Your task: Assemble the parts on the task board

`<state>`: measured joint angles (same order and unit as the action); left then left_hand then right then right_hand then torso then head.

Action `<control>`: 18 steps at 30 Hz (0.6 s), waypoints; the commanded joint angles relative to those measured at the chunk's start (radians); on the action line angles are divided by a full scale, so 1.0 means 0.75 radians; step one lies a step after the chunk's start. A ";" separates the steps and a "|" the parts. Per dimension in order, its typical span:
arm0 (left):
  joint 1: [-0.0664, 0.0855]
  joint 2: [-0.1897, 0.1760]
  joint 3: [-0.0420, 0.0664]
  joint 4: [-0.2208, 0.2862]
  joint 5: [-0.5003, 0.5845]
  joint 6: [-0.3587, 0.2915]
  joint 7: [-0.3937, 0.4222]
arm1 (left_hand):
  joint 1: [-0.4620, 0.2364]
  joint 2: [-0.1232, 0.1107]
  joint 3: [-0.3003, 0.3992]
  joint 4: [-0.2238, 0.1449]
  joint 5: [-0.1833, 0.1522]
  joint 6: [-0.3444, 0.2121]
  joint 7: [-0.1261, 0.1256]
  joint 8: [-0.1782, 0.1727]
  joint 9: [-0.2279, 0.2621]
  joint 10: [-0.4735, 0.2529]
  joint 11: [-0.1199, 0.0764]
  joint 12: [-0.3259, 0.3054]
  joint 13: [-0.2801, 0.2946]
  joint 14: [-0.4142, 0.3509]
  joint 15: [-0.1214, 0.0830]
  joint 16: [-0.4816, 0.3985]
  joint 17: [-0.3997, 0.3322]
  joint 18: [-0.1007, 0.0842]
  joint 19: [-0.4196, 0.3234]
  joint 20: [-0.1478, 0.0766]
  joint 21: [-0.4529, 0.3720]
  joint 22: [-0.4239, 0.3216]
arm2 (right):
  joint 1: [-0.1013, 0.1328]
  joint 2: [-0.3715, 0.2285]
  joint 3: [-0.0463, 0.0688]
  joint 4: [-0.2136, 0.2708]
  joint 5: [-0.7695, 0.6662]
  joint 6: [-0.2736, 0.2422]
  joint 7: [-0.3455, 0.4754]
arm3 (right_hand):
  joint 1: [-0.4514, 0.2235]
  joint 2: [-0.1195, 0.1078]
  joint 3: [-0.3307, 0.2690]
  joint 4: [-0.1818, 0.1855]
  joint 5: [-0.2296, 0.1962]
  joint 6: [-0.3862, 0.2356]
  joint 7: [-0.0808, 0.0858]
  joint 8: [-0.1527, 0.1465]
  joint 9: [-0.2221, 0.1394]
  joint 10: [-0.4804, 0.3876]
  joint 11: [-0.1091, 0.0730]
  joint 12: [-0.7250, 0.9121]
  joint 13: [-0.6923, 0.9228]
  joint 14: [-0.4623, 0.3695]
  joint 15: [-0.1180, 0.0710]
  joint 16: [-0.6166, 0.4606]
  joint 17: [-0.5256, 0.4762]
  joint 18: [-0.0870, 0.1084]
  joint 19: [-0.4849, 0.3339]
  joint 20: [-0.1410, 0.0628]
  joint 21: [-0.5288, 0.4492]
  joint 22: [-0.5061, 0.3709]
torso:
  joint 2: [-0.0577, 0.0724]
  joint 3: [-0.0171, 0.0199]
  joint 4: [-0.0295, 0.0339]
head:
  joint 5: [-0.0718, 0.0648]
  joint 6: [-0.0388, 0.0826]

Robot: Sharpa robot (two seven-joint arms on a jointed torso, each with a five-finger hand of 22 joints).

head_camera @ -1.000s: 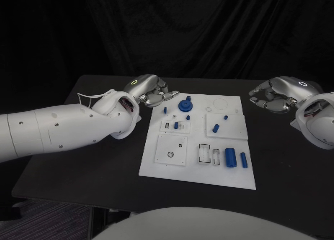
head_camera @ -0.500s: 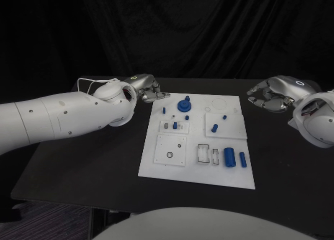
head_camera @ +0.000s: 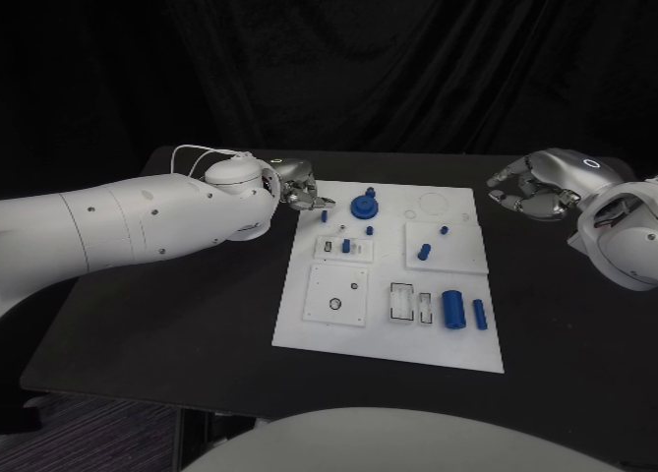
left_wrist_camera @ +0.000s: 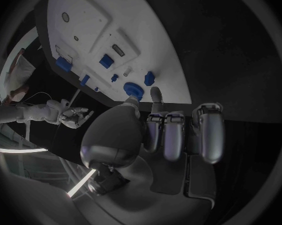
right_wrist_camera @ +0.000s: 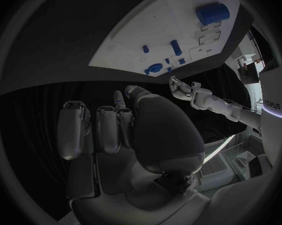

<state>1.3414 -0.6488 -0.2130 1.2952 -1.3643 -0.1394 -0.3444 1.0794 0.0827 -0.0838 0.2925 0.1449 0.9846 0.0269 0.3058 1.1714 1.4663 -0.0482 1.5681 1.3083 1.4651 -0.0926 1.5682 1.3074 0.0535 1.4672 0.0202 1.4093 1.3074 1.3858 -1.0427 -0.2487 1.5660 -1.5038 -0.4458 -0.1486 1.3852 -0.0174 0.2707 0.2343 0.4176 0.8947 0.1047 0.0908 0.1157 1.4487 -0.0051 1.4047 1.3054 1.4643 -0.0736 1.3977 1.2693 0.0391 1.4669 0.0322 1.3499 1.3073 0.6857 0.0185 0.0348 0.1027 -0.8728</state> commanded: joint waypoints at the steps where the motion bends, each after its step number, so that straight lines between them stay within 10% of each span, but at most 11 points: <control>1: 0.005 0.009 0.001 -0.009 0.040 0.071 -0.009 | 0.017 -0.002 -0.007 -0.001 0.010 0.017 0.001 -0.008 -0.003 0.139 0.010 0.004 0.350 0.141 0.008 0.003 0.351 -0.020 0.030 0.009 0.003 0.283 | -0.003 0.000 0.001 -0.002 -0.004 -0.004 -0.012 | 0.003 -0.009 0.006 -0.001 0.004 -0.001 0.001 -0.006 -0.002 -0.007 0.002 -0.006 -0.071 0.069 0.003 -0.007 -0.001 0.016 0.032 0.008 -0.003 0.261 | 0.003 -0.0017 0.0003 | 0.002 0.000; 18: 0.005 0.046 0.001 -0.049 0.052 0.075 -0.018 | 0.049 0.001 0.004 -0.003 0.112 0.053 -0.007 -0.029 -0.014 0.139 0.004 0.004 0.350 0.141 0.003 0.003 0.351 -0.019 0.030 0.006 0.003 0.283 | -0.003 0.001 0.001 -0.001 -0.004 0.004 -0.012 | 0.003 -0.009 0.006 -0.001 0.004 -0.001 0.001 -0.006 -0.002 -0.007 0.002 -0.006 -0.071 0.069 0.003 -0.007 -0.001 0.016 0.032 0.008 -0.003 0.261 | 0.003 0.0008 -0.0021 | 0.007 0.000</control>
<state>1.3417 -0.6180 -0.2129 1.2608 -1.3356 -0.0970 -0.3555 1.1078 0.0821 -0.0837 0.2925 0.2261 1.0186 0.0216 0.2875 1.1617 1.4663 -0.0482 1.5682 1.3083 1.4651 -0.0926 1.5682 1.3074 0.0535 1.4672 0.0201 1.4092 1.3074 1.3857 -1.0413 -0.2487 1.5647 -1.5038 -0.4448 -0.1486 1.3852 -0.0174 0.2706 0.2343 0.4176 0.8947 0.1047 0.0908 0.1158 1.4487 -0.0051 1.4030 1.3056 1.4643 -0.0736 1.3977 1.2693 0.0391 1.4669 0.0322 1.3499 1.3073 0.6881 0.0193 0.0334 0.1067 -0.8728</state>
